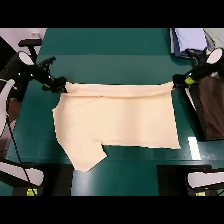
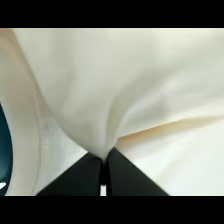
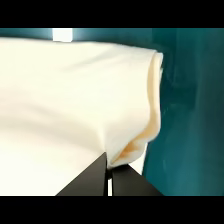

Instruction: Fold the shirts.

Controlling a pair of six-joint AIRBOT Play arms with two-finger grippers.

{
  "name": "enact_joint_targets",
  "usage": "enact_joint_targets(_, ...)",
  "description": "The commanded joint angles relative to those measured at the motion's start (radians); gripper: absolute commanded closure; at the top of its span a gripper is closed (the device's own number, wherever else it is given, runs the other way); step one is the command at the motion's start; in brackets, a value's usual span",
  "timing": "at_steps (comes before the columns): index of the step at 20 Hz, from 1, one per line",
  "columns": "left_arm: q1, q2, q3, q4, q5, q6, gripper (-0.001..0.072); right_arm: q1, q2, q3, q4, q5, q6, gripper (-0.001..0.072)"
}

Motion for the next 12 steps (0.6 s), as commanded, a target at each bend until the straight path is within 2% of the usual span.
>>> enact_joint_targets(1,0.000,0.000,-0.093,0.008,0.011,-0.019,0.0646,0.003,0.049,-0.149,0.098,-0.084,-0.003,0.0693)
enact_joint_targets(2,0.000,0.000,-0.097,0.008,0.007,-0.019,0.0419,0.003,0.053,-0.162,0.114,-0.088,-0.003,0.0654)
enact_joint_targets(3,0.000,0.002,-0.097,0.009,-0.002,-0.019,0.0240,0.003,0.056,-0.162,0.117,-0.084,-0.003,0.0411)
enact_joint_targets(4,0.000,0.010,-0.096,0.010,-0.014,-0.018,0.0243,0.002,0.069,-0.161,0.114,-0.075,-0.003,0.0269)
enact_joint_targets(8,0.000,0.216,-0.174,0.110,-0.021,-0.023,0.0243,-0.022,0.187,-0.162,0.106,-0.023,-0.003,0.0270)
enact_joint_targets(12,0.000,0.582,-0.549,0.140,-0.029,-0.106,0.0243,-0.036,0.312,-0.162,0.107,-0.052,-0.003,0.0271)
